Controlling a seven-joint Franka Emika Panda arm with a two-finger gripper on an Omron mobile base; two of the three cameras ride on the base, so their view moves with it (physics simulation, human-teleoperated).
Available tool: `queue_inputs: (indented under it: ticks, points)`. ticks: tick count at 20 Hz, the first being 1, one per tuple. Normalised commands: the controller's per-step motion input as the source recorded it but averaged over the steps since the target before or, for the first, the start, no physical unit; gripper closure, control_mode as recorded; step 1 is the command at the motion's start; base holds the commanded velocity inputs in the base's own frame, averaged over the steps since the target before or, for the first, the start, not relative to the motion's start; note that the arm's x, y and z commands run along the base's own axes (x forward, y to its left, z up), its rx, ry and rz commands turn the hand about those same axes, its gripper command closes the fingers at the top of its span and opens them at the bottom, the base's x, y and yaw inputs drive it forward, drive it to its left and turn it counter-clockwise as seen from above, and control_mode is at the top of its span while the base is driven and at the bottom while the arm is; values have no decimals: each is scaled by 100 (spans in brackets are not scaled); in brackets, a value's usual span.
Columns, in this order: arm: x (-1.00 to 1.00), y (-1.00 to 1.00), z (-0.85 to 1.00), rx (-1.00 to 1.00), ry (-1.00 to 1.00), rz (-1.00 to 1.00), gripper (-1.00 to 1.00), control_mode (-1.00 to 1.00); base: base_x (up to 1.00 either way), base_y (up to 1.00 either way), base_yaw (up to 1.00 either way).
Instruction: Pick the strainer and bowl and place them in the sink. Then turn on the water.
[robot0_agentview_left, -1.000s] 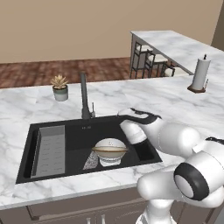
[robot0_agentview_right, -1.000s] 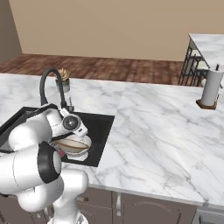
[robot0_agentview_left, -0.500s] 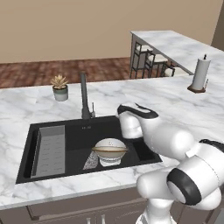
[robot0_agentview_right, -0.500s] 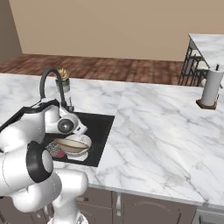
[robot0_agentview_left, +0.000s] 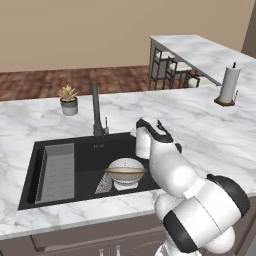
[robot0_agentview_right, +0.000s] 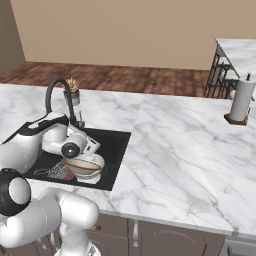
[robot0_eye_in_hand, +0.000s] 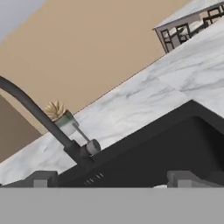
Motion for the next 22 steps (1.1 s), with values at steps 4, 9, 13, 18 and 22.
queue_inputs:
  ticks: [4,9,13,18,22]
  points:
    - [0,0,4,-7,-12,0,-100,-100,0,0,0]
    - [0,0,17,-5,-13,0,-100,-100,0,0,0]
    - [0,0,19,-3,-17,0,-100,-100,0,0,0]
    - [0,0,12,-5,-21,0,-100,-100,0,0,0]
    - [0,0,3,-4,-18,4,-100,-100,0,0,0]
